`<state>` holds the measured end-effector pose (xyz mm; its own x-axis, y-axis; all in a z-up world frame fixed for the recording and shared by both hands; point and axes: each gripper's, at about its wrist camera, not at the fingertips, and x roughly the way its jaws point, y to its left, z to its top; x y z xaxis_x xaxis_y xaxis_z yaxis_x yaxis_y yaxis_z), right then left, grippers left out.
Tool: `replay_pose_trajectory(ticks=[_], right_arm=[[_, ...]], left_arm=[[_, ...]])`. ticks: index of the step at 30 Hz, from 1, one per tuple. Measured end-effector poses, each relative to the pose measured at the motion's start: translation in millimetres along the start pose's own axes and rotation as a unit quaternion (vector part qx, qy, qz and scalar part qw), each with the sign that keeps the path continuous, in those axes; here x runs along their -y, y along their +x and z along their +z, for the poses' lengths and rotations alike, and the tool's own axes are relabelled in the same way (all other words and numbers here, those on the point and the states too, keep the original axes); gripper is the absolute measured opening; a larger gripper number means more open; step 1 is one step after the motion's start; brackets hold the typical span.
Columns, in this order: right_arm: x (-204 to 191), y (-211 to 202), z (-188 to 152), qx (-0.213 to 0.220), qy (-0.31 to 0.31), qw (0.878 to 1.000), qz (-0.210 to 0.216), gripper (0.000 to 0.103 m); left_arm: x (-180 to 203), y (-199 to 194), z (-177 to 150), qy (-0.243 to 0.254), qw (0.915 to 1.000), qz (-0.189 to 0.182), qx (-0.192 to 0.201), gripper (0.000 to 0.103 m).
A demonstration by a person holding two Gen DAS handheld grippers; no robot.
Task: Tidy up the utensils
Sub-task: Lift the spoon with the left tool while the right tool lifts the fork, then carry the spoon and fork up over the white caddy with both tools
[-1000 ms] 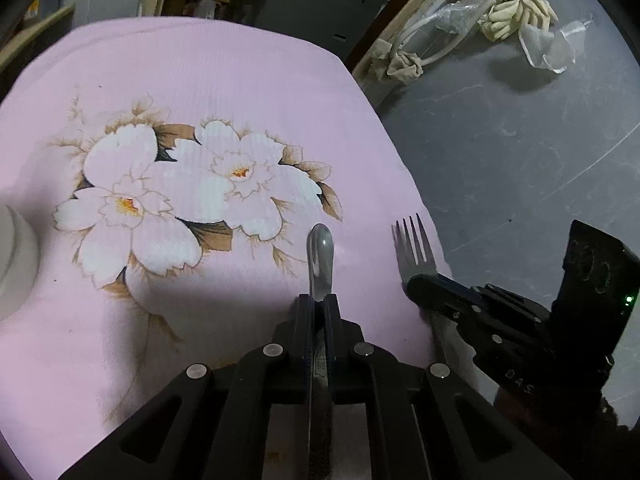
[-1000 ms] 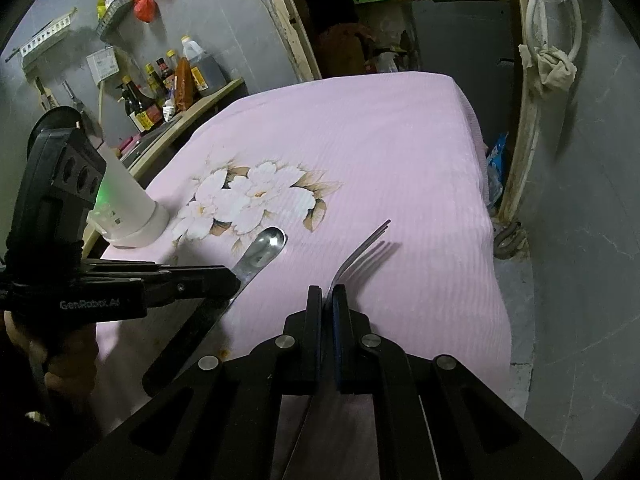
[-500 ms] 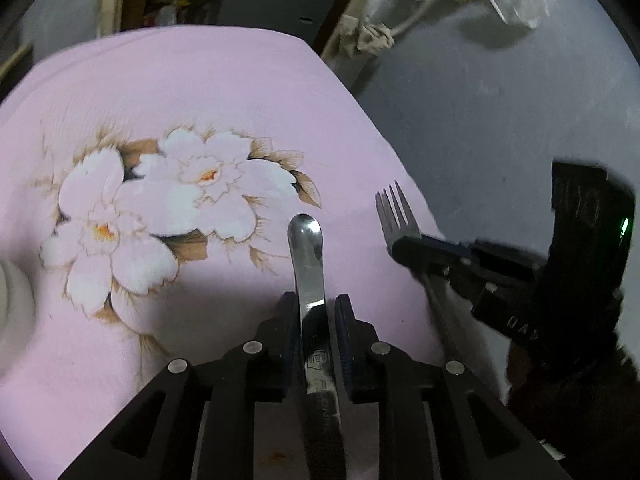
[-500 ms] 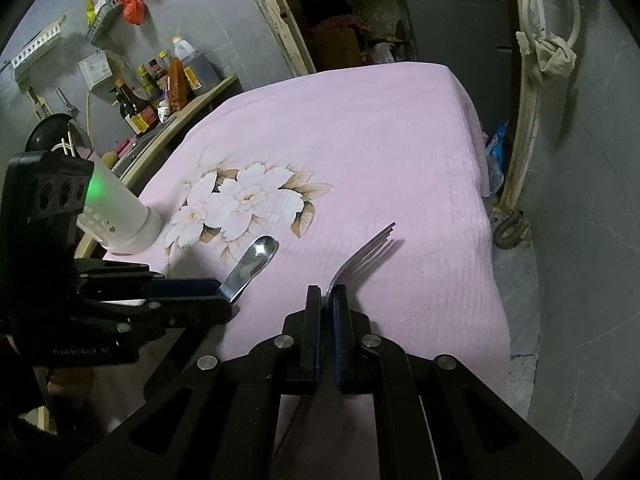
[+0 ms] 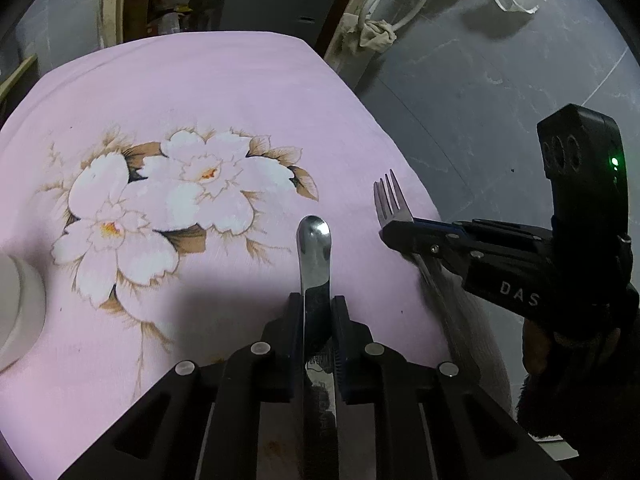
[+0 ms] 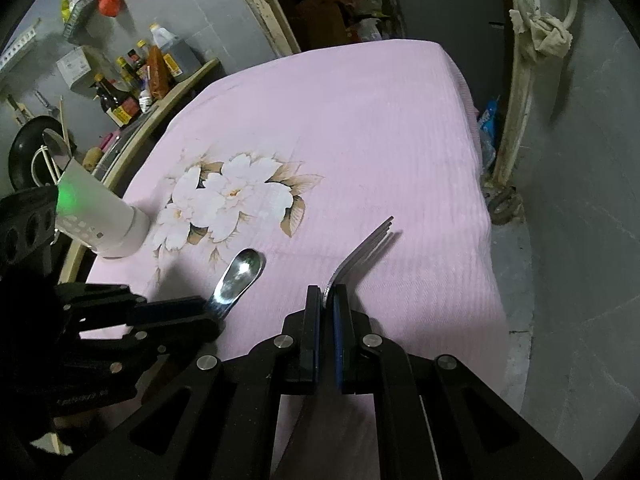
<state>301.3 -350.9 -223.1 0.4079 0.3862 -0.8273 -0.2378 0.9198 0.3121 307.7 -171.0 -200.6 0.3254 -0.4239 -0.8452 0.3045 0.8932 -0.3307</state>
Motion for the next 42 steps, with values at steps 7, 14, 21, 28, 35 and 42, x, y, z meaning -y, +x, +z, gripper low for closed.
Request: replay_pose_trajectory(ticks=[7, 14, 21, 28, 35, 42], right_arm=[[-2, -5, -5, 0.009, 0.010, 1.000, -0.004, 0.003], [-1, -6, -4, 0.004, 0.010, 1.000, -0.008, 0.003], [-3, -4, -2, -0.005, 0.011, 1.000, -0.020, 0.003], [-7, -20, -10, 0.034, 0.017, 0.999, -0.023, 0.002], [-27, -59, -15, 0.138, 0.017, 0.990, -0.002, 0.002], [-67, -101, -5, 0.262, -0.005, 0.965, 0.027, 0.002]], left_arm=[[-5, -12, -11, -0.026, 0.9995, -0.011, 0.016, 0.003], [-1, -10, -10, -0.007, 0.9999, -0.010, 0.003, 0.002], [4, -6, -5, 0.002, 0.9998, -0.006, -0.019, 0.003], [3, 2, 0, -0.014, 0.9992, -0.004, -0.038, 0.002], [-4, -29, -12, -0.028, 0.9991, -0.015, 0.029, 0.002], [-22, -92, -19, -0.048, 0.9885, 0.009, 0.143, 0.002]])
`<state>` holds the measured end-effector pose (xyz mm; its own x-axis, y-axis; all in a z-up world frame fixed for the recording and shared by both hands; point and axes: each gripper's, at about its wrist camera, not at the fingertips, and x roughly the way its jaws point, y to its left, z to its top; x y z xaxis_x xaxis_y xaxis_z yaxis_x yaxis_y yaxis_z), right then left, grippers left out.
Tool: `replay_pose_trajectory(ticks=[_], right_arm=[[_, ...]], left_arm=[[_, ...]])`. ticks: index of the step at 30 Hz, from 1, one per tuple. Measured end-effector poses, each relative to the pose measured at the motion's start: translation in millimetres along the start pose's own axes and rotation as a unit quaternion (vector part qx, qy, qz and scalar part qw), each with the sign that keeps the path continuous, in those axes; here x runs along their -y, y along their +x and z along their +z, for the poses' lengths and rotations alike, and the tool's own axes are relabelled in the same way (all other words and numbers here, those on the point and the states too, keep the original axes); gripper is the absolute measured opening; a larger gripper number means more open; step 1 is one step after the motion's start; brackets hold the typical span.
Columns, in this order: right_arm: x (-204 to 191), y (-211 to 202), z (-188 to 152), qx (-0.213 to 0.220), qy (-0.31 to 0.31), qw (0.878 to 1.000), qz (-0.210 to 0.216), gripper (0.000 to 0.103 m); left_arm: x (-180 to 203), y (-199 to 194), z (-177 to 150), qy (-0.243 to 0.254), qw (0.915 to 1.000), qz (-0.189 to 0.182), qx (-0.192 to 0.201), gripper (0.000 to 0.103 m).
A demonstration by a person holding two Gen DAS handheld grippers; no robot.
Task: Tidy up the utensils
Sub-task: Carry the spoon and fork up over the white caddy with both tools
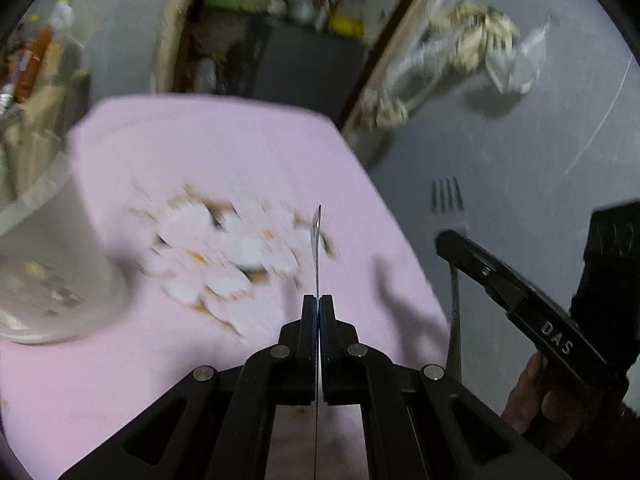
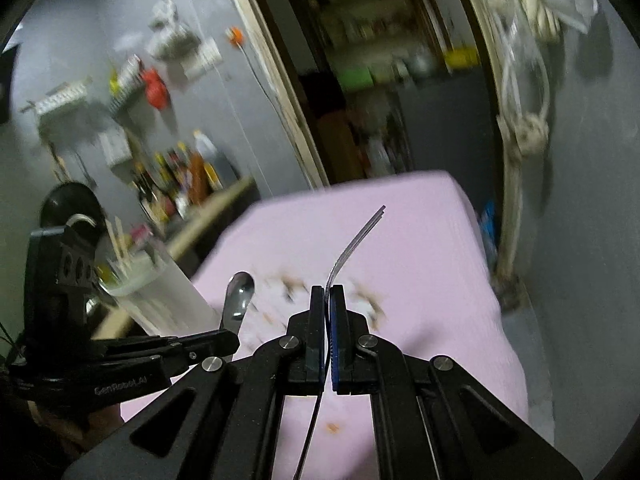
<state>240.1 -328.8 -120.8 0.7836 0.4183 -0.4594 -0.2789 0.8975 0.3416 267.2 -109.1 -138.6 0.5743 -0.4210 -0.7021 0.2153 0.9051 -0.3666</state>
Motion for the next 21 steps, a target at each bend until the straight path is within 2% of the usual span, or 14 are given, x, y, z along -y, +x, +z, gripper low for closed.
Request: replay_pose_trajectory(ticks=[5, 10, 16, 21], right_arm=[[-44, -7, 26, 0.062, -0.022, 0.998, 0.011, 0.002], [-96, -7, 49, 0.110, -0.061, 0.992, 0.021, 0.002], [-150, -11, 69, 0.144, -0.084, 0.985, 0.048, 0.002], [-180, -6, 84, 0.160, -0.091, 0.981, 0.061, 0.002]], left_arm=[[-18, -58, 18, -0.014, 0.9957, 0.006, 0.092, 0.002], [-38, -101, 38, -0.002, 0.9884, 0.034, 0.148, 0.002], [-66, -146, 58, -0.007, 0.9802, 0.061, 0.188, 0.002], [-84, -174, 70, -0.011, 0.9732, 0.082, 0.214, 0.002]])
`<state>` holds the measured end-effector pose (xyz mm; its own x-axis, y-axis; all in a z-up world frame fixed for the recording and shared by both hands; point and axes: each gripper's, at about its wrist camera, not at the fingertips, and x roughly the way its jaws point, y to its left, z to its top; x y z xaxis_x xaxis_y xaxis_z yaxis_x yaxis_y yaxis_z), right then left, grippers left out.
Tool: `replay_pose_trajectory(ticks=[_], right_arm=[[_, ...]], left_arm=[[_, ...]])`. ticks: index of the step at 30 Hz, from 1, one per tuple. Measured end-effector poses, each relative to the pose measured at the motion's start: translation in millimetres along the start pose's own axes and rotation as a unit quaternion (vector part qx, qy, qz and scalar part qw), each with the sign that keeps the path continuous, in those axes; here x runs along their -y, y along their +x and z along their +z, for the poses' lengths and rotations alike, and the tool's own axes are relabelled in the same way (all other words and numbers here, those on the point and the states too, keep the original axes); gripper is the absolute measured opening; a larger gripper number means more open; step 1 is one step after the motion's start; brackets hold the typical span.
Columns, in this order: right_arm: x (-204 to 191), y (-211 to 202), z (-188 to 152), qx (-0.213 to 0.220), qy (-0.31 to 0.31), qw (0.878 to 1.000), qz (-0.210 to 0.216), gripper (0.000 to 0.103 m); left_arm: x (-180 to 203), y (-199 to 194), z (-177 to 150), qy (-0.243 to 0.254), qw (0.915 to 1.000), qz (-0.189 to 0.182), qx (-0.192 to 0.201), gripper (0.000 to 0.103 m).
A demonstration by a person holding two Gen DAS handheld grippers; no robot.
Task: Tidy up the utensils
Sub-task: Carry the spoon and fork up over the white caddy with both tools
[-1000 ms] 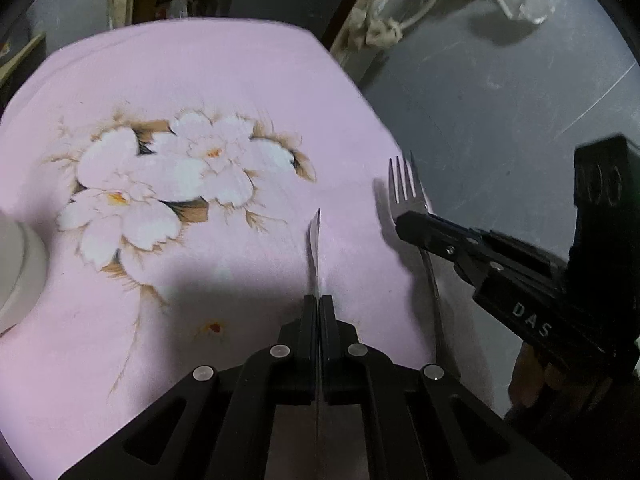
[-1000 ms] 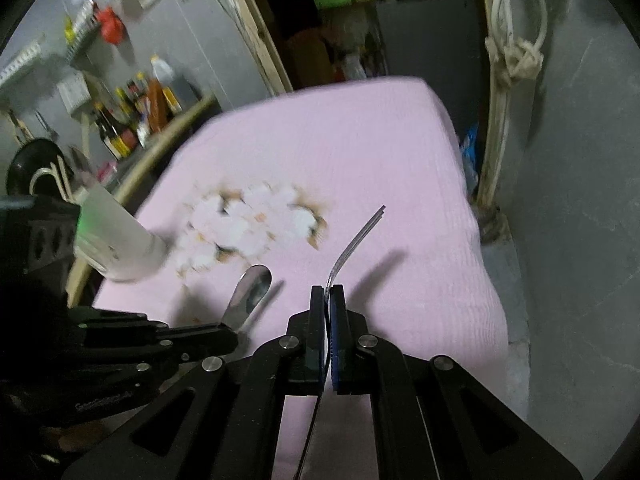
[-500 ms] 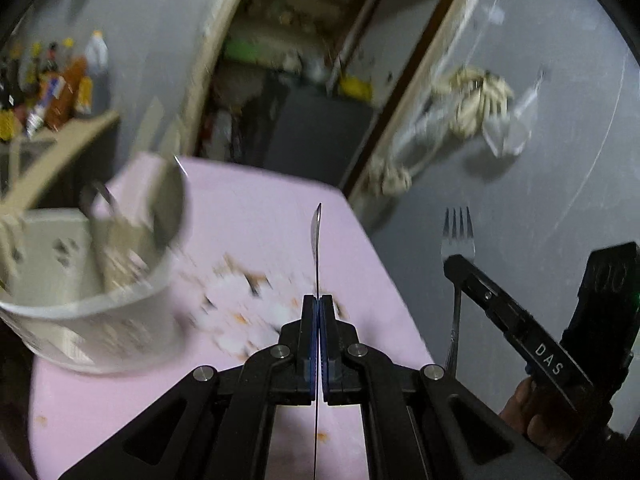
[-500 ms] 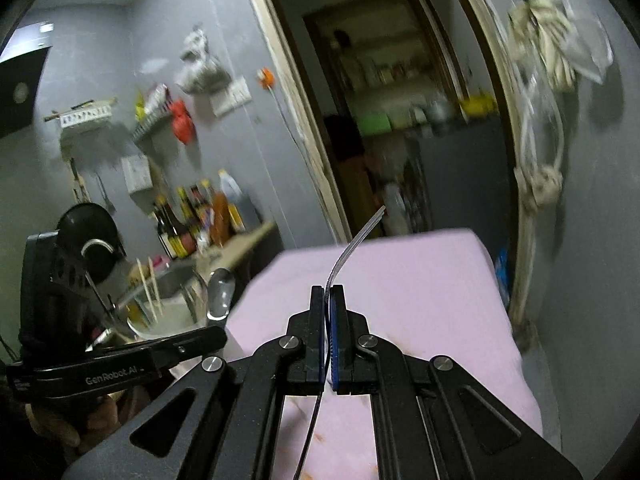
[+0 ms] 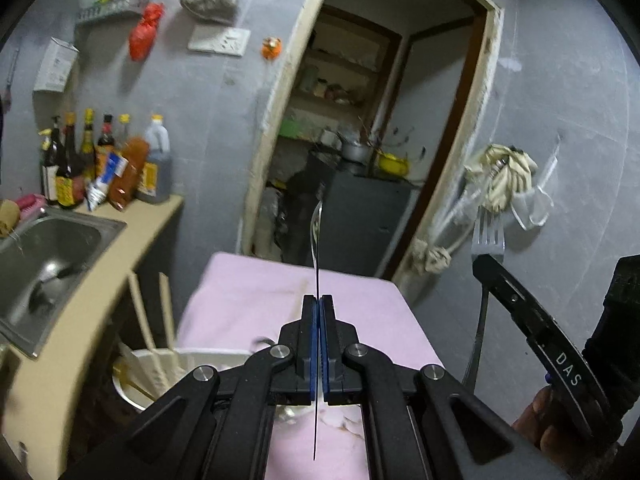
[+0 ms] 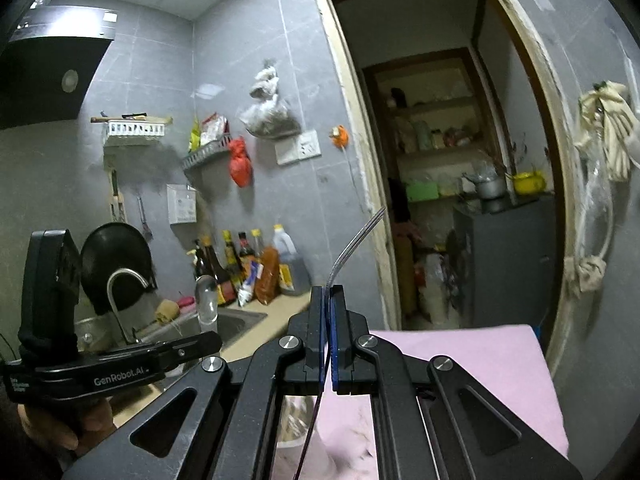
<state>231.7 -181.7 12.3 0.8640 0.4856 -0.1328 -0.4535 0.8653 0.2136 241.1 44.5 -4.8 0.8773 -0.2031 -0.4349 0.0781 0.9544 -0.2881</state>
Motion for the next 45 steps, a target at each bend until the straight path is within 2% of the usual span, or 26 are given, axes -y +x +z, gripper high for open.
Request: replay_pose_trajectory(ticks=[12, 16, 22, 26, 30, 37, 45], right_arm=[[-34, 49, 13, 0.017, 0.014, 1.000, 0.017, 0.002], [-35, 66, 7, 0.023, 0.027, 0.999, 0.006, 0.002], [-28, 83, -20, 0.023, 0.056, 0.998, -0.013, 0.002], [-25, 91, -36, 0.017, 0.067, 0.997, -0.024, 0.002], [-23, 94, -49, 0.003, 0.066, 0.997, -0.033, 0.002], [-23, 101, -62, -0.015, 0.056, 0.998, -0.037, 0.002], [-29, 102, -75, -0.030, 0.035, 0.999, -0.027, 0.002]], left_arm=[[-55, -14, 37, -0.030, 0.9982, 0.013, 0.050, 0.002], [-91, -7, 43, -0.084, 0.9947, -0.002, 0.059, 0.002], [-129, 7, 34, -0.141, 0.9875, 0.002, 0.070, 0.002], [-140, 17, 20, -0.159, 0.9851, 0.002, 0.066, 0.002], [-141, 19, 8, -0.155, 0.9863, 0.006, 0.057, 0.002], [-129, 11, -3, -0.097, 0.9935, 0.028, 0.052, 0.002], [-120, 16, -18, -0.070, 0.9964, 0.034, 0.035, 0.002]])
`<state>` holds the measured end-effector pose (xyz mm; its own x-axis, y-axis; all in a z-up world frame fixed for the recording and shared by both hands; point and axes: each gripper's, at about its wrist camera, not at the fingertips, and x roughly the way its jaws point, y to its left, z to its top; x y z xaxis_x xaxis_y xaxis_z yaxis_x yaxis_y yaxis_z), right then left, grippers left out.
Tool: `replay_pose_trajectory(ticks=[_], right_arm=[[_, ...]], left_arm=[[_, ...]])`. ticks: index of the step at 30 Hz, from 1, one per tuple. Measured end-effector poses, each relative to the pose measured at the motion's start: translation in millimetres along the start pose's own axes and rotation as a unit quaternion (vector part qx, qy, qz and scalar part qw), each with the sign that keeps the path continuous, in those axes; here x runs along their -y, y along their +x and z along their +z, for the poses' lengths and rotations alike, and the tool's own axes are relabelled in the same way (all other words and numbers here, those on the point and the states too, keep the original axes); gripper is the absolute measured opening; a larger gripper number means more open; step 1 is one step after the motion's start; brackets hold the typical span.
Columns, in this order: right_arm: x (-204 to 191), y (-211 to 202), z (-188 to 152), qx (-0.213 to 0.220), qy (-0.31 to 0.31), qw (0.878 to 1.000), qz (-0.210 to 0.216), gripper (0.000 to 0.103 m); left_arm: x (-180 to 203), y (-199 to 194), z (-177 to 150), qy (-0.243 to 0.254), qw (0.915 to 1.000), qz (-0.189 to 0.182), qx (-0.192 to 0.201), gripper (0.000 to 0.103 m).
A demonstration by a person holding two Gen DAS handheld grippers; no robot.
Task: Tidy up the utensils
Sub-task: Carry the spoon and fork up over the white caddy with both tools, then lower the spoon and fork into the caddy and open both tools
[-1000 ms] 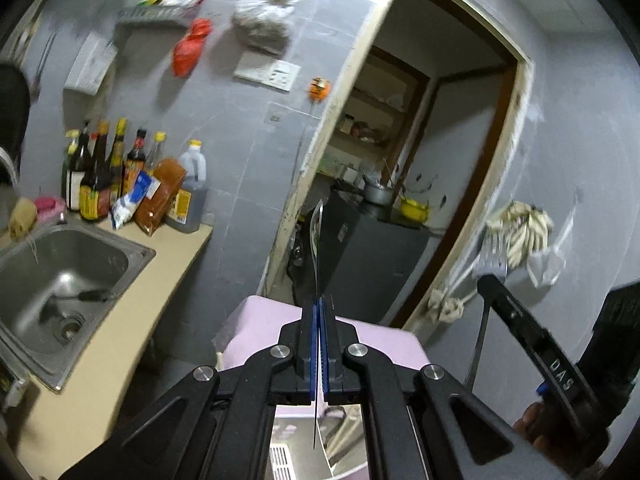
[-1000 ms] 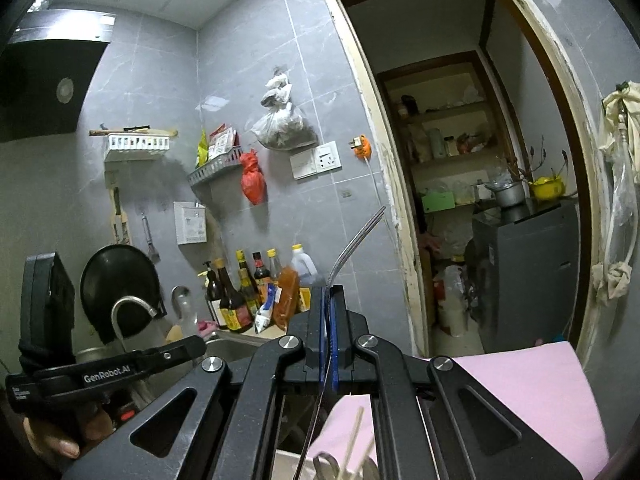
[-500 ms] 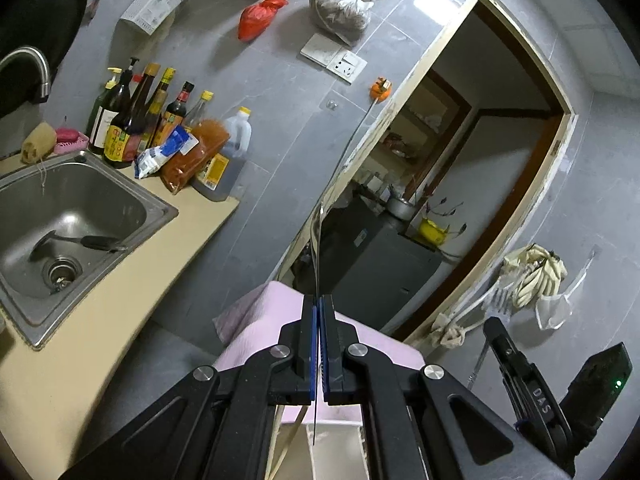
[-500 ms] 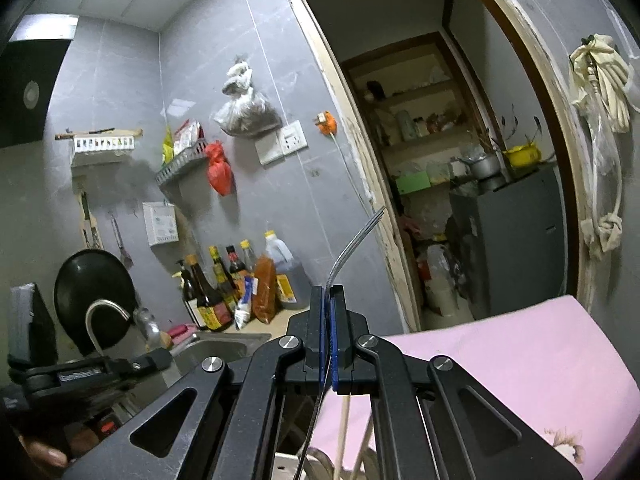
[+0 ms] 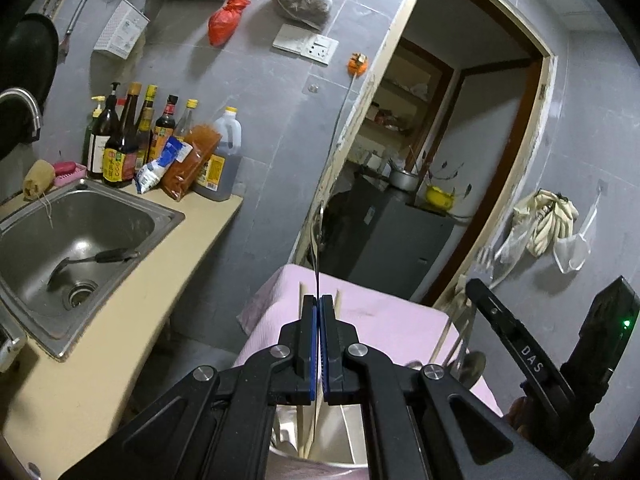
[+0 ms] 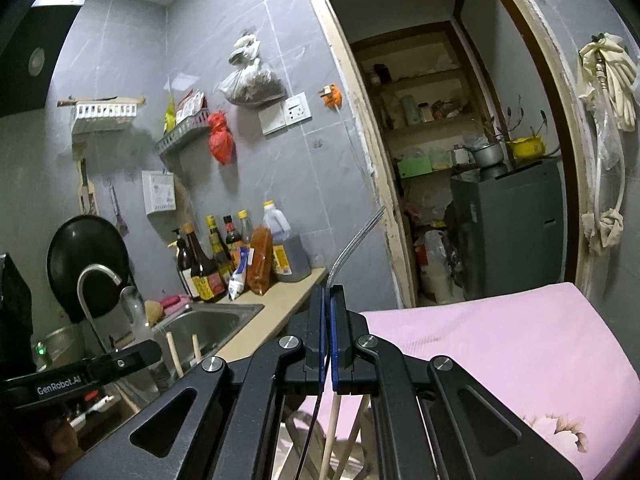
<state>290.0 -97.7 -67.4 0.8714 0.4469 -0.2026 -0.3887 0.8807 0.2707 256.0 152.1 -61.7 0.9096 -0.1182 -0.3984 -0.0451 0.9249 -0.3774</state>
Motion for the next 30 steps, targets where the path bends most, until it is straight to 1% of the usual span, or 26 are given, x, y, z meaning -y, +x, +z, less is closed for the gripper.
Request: replay_pose_trajectory(ticks=[4, 8, 15, 20, 25, 28, 30], right_arm=[[-4, 1, -7, -0.013, -0.014, 1.000, 0.006, 0.003], [-4, 0, -10, -0.027, -0.013, 1.000, 0.006, 0.003], [-8, -7, -7, -0.049, -0.021, 0.999, 0.008, 0.003], [-9, -13, -5, -0.068, -0.019, 0.997, 0.009, 0.003], [-10, -19, -6, -0.081, -0.017, 0.997, 0.005, 0.003], [-10, -23, -5, -0.088, -0.016, 0.996, 0.003, 0.004], [-12, -26, -4, -0.090, -0.019, 0.996, 0.003, 0.004]], left_arm=[[2, 3, -11, 0.000, 0.9999, -0.001, -0.013, 0.002], [4, 6, -21, 0.011, 0.9996, 0.004, -0.027, 0.002], [5, 5, -24, 0.020, 0.9983, -0.001, -0.054, 0.002], [1, 8, -22, 0.008, 0.9958, 0.019, -0.089, 0.004], [1, 4, -20, 0.002, 0.9959, 0.017, -0.088, 0.007], [2, 0, -17, 0.000, 0.9965, 0.012, -0.082, 0.017], [3, -6, -14, -0.003, 0.9975, 0.009, -0.070, 0.035]])
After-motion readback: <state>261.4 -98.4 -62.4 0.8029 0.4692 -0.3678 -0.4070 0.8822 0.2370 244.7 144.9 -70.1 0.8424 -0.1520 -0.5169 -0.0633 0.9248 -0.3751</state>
